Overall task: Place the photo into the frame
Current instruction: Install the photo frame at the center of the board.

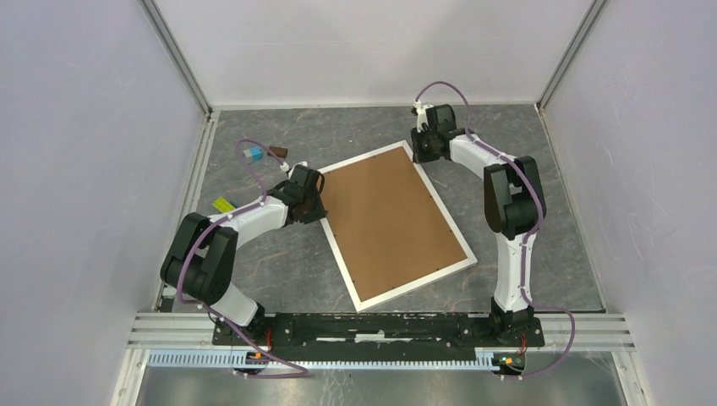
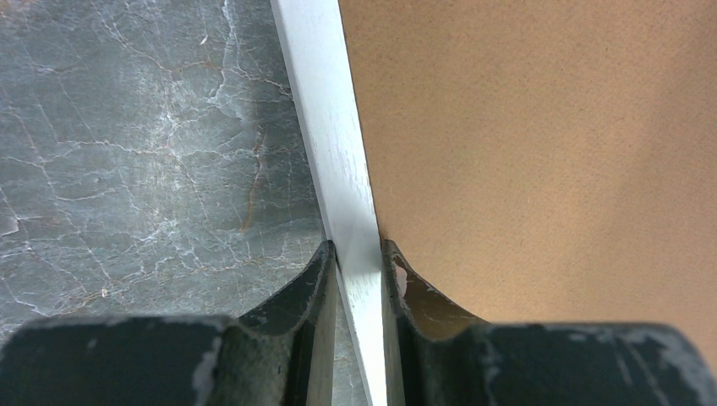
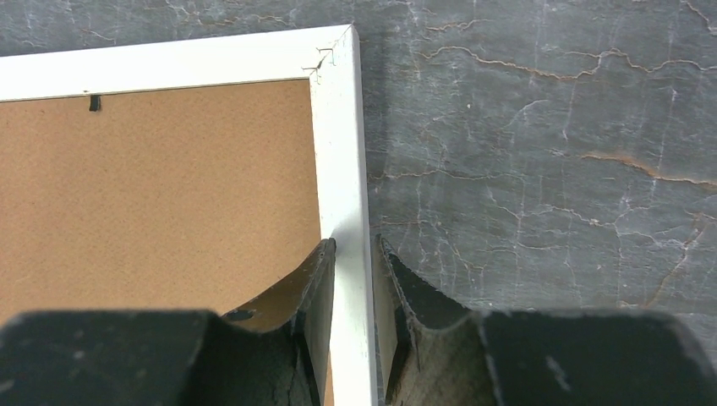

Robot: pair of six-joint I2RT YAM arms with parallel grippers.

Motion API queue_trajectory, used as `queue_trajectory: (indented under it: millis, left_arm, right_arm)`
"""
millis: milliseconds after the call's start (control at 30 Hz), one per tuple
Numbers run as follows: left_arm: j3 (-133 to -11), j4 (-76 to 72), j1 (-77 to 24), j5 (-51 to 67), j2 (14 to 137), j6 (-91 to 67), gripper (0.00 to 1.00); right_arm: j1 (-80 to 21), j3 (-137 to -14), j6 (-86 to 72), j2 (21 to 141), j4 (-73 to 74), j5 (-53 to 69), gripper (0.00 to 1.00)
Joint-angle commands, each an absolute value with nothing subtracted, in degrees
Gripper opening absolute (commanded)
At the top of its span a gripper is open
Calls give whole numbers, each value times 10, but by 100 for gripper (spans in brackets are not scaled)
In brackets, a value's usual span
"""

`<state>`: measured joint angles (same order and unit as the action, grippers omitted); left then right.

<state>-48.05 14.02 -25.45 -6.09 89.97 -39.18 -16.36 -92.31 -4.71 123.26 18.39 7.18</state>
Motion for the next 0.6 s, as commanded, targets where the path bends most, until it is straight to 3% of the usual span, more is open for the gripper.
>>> queue_trajectory:
  millis: [0, 567]
  left_arm:
    - [-468, 143, -258, -44, 927, -365, 2]
    - [-468, 142, -258, -44, 925, -366, 2]
  right_arm:
    - [-187, -905, -48, 1232, 212, 76, 30]
    - [-225, -889, -34, 1248, 208, 47, 29]
